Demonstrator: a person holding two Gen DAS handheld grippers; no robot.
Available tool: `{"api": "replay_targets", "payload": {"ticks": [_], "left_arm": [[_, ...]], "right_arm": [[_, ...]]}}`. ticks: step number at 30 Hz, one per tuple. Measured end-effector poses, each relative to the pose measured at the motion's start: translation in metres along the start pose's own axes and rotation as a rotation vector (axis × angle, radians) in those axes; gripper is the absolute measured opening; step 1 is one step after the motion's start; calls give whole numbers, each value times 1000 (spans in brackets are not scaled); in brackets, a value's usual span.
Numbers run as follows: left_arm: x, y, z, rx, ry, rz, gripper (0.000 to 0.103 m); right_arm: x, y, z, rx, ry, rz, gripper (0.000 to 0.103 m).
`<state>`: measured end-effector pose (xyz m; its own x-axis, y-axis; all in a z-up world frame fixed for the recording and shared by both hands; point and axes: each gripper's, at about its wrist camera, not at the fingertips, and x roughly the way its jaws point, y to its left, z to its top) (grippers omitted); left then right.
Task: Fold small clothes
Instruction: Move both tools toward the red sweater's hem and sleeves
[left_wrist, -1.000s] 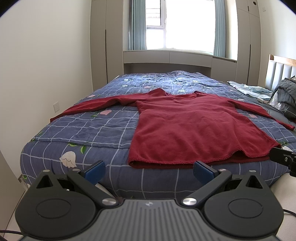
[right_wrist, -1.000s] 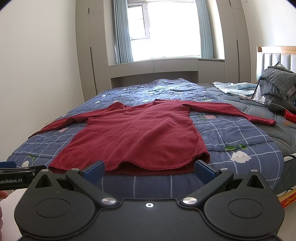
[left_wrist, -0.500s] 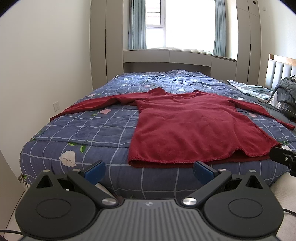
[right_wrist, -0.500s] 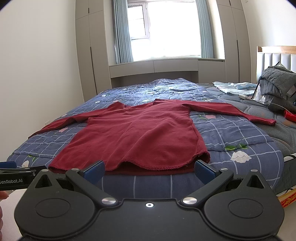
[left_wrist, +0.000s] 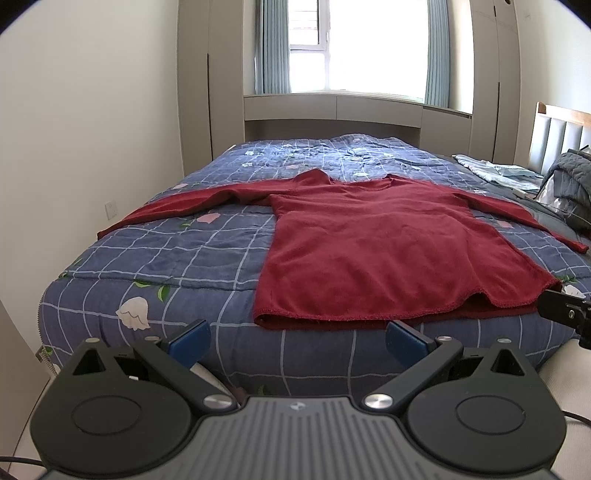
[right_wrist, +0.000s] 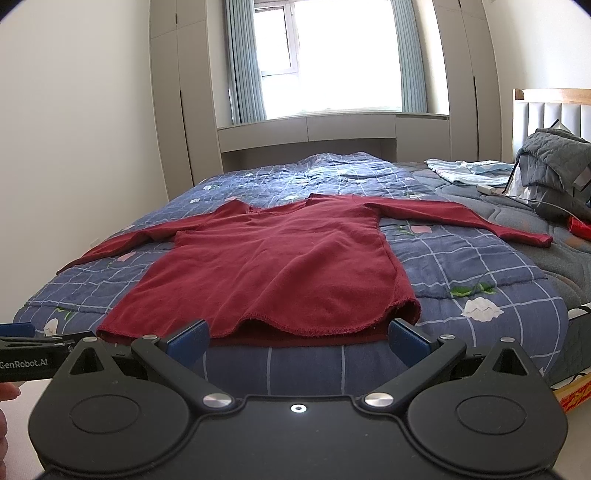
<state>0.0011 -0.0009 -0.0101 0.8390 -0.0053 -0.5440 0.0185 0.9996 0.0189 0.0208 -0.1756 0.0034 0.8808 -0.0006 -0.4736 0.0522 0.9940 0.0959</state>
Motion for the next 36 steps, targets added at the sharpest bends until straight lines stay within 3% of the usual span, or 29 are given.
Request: {"api": "replay_targets", "payload": {"ticks": [6,11,25,36], "left_arm": [[9,3,14,-29,45,-64,103],[29,4,48,-59,60,-103,103],[117,-36,139,-19,80,-62,103],[216,-111,187,59,91,-57,103]], "right_arm": [[17,-9,6,42,94,-1,103],[36,-16,25,47,159,-64,103],[99,-62,80,19,114,-158,103],[181,-140,107,78,94,-230,103]]}}
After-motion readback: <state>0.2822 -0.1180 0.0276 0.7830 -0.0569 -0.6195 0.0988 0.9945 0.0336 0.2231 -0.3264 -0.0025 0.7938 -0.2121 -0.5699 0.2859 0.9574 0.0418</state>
